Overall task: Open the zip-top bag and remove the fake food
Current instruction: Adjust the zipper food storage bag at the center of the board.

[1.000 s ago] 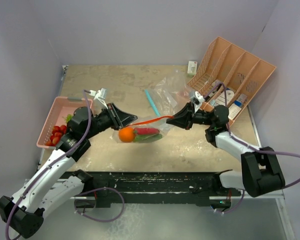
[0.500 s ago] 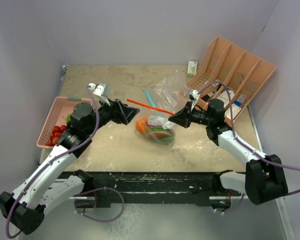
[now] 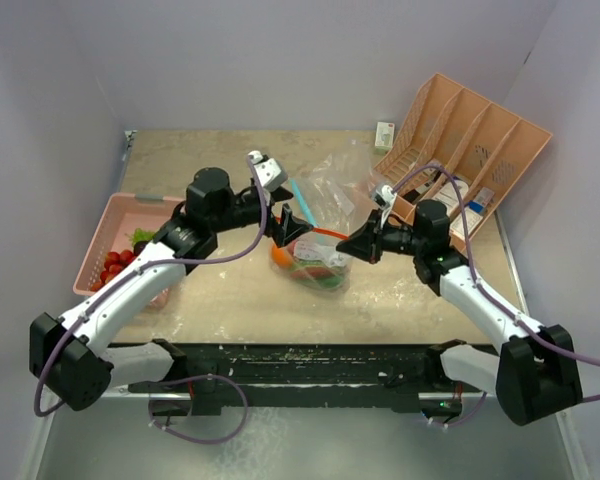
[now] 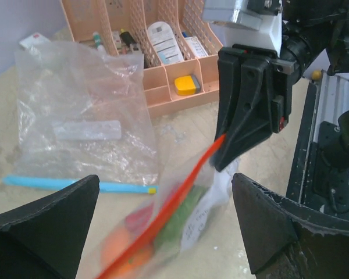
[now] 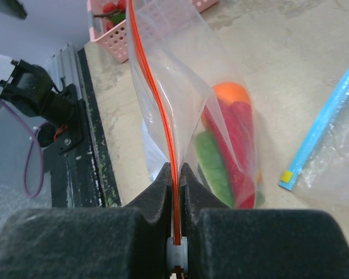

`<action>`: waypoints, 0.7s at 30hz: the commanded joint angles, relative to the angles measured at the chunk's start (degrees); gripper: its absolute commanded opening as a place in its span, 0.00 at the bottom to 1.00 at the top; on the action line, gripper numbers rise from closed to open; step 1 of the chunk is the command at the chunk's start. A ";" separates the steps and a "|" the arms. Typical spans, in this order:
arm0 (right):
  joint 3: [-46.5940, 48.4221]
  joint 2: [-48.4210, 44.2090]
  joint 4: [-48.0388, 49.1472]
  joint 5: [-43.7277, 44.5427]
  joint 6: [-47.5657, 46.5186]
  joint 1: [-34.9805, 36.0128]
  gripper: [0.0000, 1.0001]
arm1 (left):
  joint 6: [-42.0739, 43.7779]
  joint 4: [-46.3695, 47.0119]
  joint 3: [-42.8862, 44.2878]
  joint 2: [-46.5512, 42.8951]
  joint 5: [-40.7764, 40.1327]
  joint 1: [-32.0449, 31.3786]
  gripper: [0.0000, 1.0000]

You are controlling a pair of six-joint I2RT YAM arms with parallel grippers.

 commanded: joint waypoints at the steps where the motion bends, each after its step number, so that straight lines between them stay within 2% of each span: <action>1: -0.29 -1.77 -0.52 -1.86 0.20 2.10 0.00 | 10.66 -3.95 9.10 4.15 7.60 -0.20 0.99; 6: -0.08 -2.22 0.91 -1.23 1.74 3.36 0.00 | 17.53 -19.76 20.28 14.72 16.27 -0.62 0.96; 15: 2.01 -2.74 -3.46 0.79 -0.03 3.42 0.00 | 25.24 -32.28 21.40 17.68 21.53 -3.66 0.86; 19: 2.43 -1.79 -3.55 1.52 0.29 3.50 0.00 | 25.15 -34.06 21.37 19.62 17.61 -6.03 0.73; 21: 2.52 -2.11 -3.70 2.00 0.40 3.50 0.00 | 24.77 -34.02 21.45 20.44 16.70 -6.70 0.55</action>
